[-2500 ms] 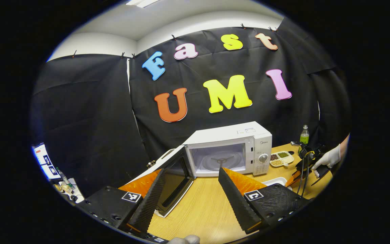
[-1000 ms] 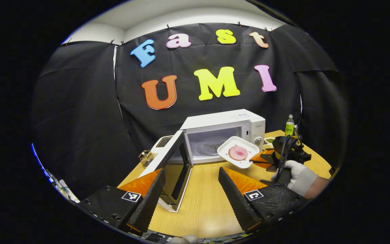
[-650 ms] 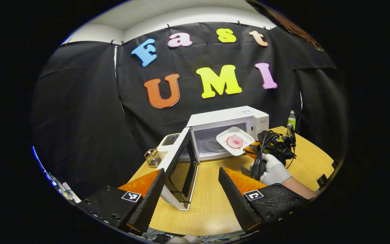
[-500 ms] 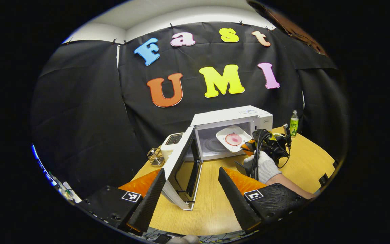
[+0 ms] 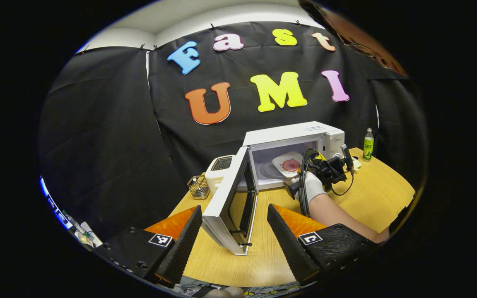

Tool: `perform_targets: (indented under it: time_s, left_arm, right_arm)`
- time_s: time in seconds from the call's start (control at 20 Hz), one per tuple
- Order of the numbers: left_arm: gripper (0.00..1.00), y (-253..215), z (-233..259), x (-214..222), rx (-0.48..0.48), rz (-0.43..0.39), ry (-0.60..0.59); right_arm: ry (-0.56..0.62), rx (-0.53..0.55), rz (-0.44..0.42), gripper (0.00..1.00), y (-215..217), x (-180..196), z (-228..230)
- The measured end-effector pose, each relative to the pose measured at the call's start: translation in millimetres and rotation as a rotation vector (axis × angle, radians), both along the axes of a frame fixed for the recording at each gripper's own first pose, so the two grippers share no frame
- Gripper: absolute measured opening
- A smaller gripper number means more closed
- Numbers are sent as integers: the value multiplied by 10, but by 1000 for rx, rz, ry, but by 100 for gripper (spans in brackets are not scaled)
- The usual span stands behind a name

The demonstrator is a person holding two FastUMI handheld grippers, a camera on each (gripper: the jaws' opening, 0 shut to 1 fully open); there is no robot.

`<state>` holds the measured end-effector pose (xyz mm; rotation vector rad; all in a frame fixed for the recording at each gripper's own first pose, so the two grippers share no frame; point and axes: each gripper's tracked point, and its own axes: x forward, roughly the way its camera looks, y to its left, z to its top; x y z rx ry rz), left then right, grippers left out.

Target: Open the microwave oven with the left hand, put the food in, and close the microwave oven.

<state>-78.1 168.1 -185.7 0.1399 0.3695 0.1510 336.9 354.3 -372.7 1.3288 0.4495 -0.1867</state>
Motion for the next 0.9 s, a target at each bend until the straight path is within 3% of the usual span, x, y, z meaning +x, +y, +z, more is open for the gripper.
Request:
perform_targets:
  time_s: [0.25, 0.45, 0.5, 0.55, 0.65, 0.75, 0.8, 0.9]
  left_arm:
    - [95, 13, -42, 16, -10, 4, 2]
    - [95, 75, -15, -5, -21, 19, -8]
    - [95, 88, 15, -13, -20, 25, -16]
    - [95, 90, 35, -16, -20, 26, -22]
    - [95, 83, 68, -19, -15, 24, -31]
    - [95, 74, 99, -32, -14, 22, -43]
    - [95, 73, 115, -33, -20, 22, -47]
    - [95, 69, 201, -27, -31, 22, -69]
  right_arm:
    - [-2, -13, 28, 4, 205, 131, -48]
    - [-15, -33, -30, 4, 146, 101, 18]
    - [-27, -37, -24, 8, 148, 120, 33]
    - [-62, -28, -11, 1, 170, 182, 72]
    - [-161, -23, 24, 35, 217, 158, 334]
    - [-179, -88, 54, 65, 203, 28, 446]
    - [-176, -132, 64, 97, 158, -93, 484]
    - [-210, -276, 100, 98, 69, -340, 648]
